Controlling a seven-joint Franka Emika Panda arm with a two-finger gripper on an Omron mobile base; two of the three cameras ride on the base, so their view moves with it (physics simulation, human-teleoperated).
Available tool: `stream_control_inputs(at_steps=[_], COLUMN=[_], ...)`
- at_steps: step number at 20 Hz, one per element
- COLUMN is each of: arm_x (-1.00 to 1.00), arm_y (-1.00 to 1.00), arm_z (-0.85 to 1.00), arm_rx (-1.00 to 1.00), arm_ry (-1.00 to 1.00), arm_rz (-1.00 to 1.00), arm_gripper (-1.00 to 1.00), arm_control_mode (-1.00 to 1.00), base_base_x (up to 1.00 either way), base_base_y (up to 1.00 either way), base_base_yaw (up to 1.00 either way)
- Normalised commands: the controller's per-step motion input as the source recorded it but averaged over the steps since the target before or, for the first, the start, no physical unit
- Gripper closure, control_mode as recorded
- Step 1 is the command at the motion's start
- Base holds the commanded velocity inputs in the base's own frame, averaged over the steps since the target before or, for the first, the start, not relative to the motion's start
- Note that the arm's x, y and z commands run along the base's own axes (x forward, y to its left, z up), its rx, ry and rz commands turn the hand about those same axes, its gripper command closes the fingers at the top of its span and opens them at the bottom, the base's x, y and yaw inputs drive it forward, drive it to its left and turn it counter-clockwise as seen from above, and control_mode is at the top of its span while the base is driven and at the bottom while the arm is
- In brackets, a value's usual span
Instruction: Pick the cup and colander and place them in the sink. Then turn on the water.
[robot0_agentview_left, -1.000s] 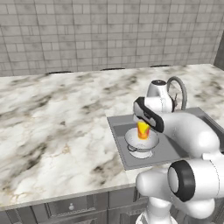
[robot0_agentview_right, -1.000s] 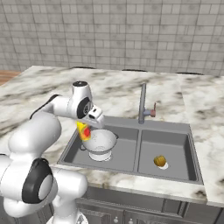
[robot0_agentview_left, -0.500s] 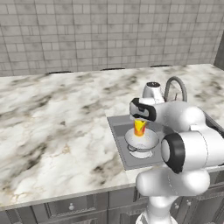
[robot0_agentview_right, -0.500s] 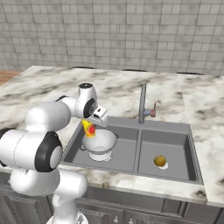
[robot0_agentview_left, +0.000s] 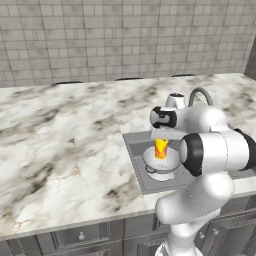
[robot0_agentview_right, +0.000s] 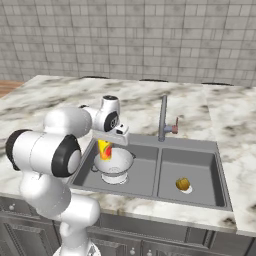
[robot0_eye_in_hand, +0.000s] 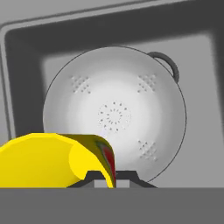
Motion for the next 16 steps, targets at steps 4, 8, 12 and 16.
stream_control_inputs(at_steps=[4, 8, 12, 16], arm_x=[0.20, 0.24, 0.35, 0.25], arm_y=[0.00, 0.00, 0.00, 0.00], arm_z=[-0.21, -0.10, -0.26, -0.29], arm_rx=[0.00, 0.00, 0.00, 0.00], arm_ry=[0.00, 0.00, 0.00, 0.00], arm_rz=[0.07, 0.00, 0.00, 0.00], arm_gripper=[1.00, 1.00, 1.00, 1.00], arm_control_mode=[-1.00, -1.00, -1.00, -1.00], base_base_x=[0.00, 0.00, 0.00, 0.00], base_base_y=[0.00, 0.00, 0.00, 0.00], base_base_yaw=[0.00, 0.00, 0.00, 0.00])
